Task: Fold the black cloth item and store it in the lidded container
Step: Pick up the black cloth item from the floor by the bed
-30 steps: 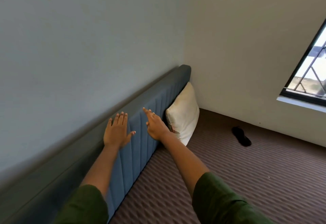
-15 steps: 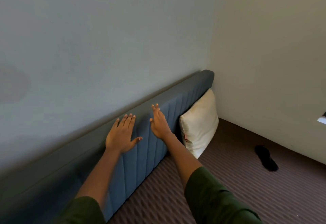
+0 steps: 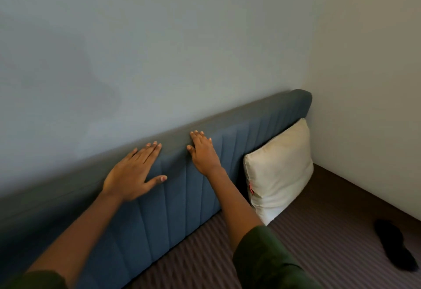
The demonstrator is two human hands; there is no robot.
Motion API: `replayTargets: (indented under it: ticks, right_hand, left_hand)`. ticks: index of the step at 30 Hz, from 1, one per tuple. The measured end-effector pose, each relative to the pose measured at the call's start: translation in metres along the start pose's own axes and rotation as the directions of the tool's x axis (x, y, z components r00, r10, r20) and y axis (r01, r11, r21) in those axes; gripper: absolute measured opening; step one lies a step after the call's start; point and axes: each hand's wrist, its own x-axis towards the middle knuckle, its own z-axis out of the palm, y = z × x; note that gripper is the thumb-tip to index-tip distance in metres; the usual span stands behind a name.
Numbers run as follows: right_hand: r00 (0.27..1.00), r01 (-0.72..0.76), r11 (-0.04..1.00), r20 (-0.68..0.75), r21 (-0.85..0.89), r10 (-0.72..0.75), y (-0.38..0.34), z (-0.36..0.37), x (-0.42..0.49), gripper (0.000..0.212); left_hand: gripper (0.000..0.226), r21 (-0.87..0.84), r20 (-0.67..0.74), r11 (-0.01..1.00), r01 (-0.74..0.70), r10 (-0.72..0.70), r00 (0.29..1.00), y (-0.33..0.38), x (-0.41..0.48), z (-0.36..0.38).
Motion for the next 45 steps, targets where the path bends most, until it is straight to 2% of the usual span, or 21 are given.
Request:
replayTargets:
  ticks: [6,12,20,25,28,31,33,35,37,38,39,41,42,45]
  right_hand:
    - [0.996,0.003,0.999,0.094,-0.050,0.002,-0.003,-0.009,0.006,0.052]
    - [0.983,0.006,0.972,0.182,-0.236,0.038,-0.008,-0.017,0.011,0.050]
    - [0.970,0.034,0.949,0.238,-0.314,0.044,-0.011,-0.027,0.001,0.053]
    - [0.971,0.082,0.933,0.240,-0.349,0.004,-0.005,-0.033,-0.006,0.054]
    - [0.983,0.118,0.926,0.174,-0.359,-0.058,0.004,-0.042,-0.007,0.052]
    - [0.998,0.010,0.927,0.054,-0.375,0.011,0.043,-0.059,-0.013,0.049]
    - [0.993,-0.113,0.919,-0.008,-0.379,0.119,0.087,-0.079,-0.026,0.051]
    - [0.967,-0.251,0.885,-0.060,-0.392,0.248,0.137,-0.101,-0.047,0.050]
    - [0.914,-0.403,0.834,-0.115,-0.378,0.390,0.182,-0.120,-0.073,0.048]
    - [0.881,-0.470,0.796,-0.145,-0.382,0.450,0.201,-0.127,-0.086,0.047]
    - [0.849,-0.523,0.758,-0.167,-0.389,0.501,0.218,-0.133,-0.099,0.047]
    - [0.789,-0.610,0.700,-0.202,-0.371,0.580,0.245,-0.142,-0.123,0.048]
    - [0.765,-0.641,0.680,-0.218,-0.357,0.606,0.255,-0.144,-0.133,0.049]
    - [0.678,-0.732,0.619,-0.215,-0.284,0.703,0.285,-0.143,-0.164,0.050]
  left_hand:
    - [0.097,-0.001,0.008,1.000,0.014,-0.014,1.000,0.001,-0.001,-0.005]
    - [0.097,-0.016,0.022,1.000,0.024,-0.024,0.999,0.001,-0.001,-0.008]
    - [0.102,-0.082,0.040,0.996,0.025,-0.022,0.999,-0.001,-0.001,-0.009]
    - [0.103,-0.097,0.072,0.994,0.052,-0.045,0.996,-0.001,0.002,-0.006]
    - [0.104,-0.134,0.082,0.988,0.082,-0.071,0.994,-0.001,0.008,-0.007]
    - [0.102,-0.167,0.131,0.975,0.148,-0.127,0.983,-0.001,0.009,0.001]
    - [0.106,-0.244,0.176,0.939,0.242,-0.203,0.963,-0.028,0.019,0.050]
    - [0.110,-0.323,0.203,0.920,0.222,-0.161,0.966,-0.046,0.040,0.101]
    - [0.107,-0.332,0.113,0.926,0.179,-0.149,0.982,-0.001,0.064,0.093]
    - [0.101,-0.316,0.049,0.942,0.110,-0.100,0.994,0.039,0.075,0.071]
    - [0.096,-0.315,-0.027,0.949,0.002,-0.011,1.000,0.081,0.085,0.049]
    - [0.094,-0.345,-0.168,0.904,-0.254,0.207,0.964,0.163,0.105,0.029]
    - [0.093,-0.389,-0.161,0.868,-0.308,0.265,0.951,0.202,0.115,0.030]
    - [0.095,-0.578,0.016,0.762,-0.292,0.369,0.929,0.305,0.145,0.080]
